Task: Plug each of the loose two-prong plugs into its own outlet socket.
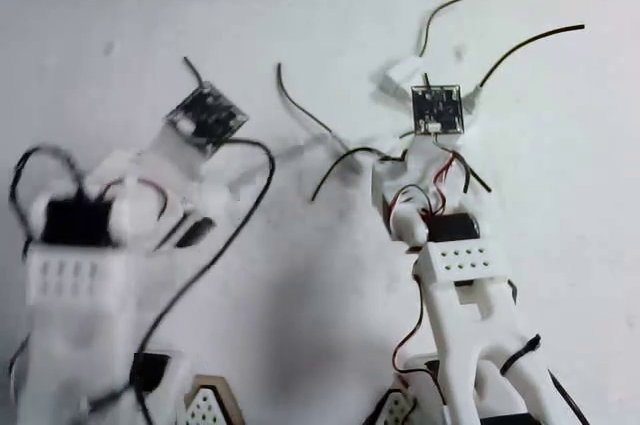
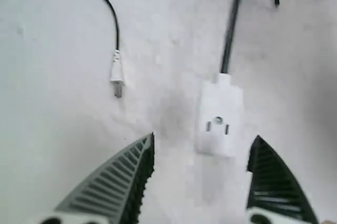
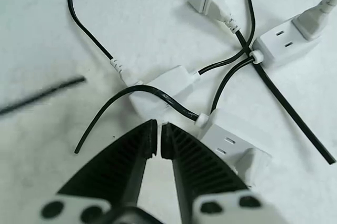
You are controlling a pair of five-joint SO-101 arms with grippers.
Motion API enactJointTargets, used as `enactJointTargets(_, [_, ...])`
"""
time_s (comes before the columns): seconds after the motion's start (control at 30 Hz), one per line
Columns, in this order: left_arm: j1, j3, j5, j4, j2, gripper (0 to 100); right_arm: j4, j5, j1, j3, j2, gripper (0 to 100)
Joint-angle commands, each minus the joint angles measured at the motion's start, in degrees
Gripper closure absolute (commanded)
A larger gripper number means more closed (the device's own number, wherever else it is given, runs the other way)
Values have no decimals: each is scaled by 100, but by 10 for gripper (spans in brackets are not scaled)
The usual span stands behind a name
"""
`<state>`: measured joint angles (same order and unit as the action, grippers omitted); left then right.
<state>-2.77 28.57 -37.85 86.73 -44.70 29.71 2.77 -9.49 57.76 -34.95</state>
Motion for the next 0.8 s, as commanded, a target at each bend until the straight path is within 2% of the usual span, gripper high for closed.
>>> enactJointTargets(0.0, [48,176,167,-176,-1015,697,-92,44,22,-35,-119,978])
enactJointTargets(0.17, [-479,932,114,-607,-840,698,-92,44,22,-26,-119,978])
enactJointTargets(0.43, [-1262,2365,-563,-2549,40,735,-92,44,22,-26,-119,978])
enactJointTargets(0.63, [-1481,2171,-1134,-3191,1200,704,-92,44,13,-26,-119,978])
enactJointTargets(0.77, [-1490,1354,-1319,-3244,2378,702,-92,44,13,-26,-119,978])
